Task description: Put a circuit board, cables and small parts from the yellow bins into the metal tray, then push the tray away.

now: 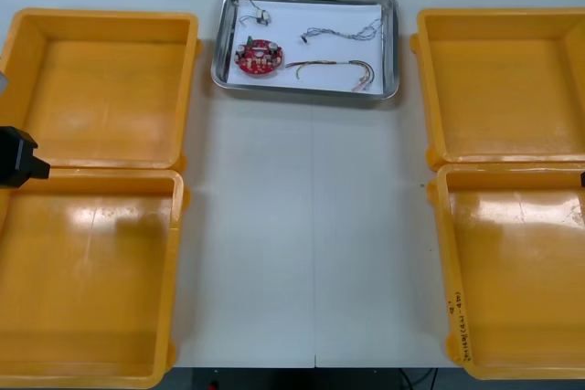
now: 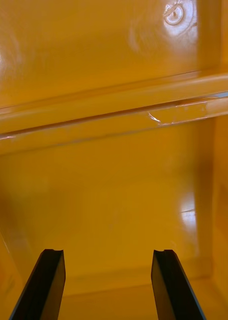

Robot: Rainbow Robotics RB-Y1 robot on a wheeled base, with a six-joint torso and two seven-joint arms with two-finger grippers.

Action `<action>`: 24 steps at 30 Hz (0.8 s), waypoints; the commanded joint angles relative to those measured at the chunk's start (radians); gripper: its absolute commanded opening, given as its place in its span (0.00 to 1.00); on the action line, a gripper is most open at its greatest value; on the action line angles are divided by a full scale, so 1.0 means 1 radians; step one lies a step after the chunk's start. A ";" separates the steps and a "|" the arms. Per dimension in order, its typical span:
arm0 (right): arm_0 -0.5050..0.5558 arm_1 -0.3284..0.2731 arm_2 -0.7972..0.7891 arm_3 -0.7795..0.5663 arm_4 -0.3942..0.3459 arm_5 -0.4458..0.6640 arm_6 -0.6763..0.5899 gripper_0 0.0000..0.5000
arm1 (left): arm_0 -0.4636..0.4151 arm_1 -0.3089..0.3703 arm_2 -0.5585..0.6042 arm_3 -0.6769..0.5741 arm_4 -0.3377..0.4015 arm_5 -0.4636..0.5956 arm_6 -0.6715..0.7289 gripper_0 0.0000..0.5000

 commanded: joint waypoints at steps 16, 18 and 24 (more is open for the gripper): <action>0.018 -0.037 -0.026 0.002 -0.027 -0.014 0.037 1.00 | 0.014 0.045 0.031 -0.026 0.006 0.006 -0.069 1.00; 0.018 -0.037 -0.026 0.002 -0.027 -0.014 0.037 1.00 | 0.014 0.045 0.031 -0.026 0.006 0.006 -0.069 1.00; 0.018 -0.037 -0.026 0.002 -0.027 -0.014 0.037 1.00 | 0.014 0.045 0.031 -0.026 0.006 0.006 -0.069 1.00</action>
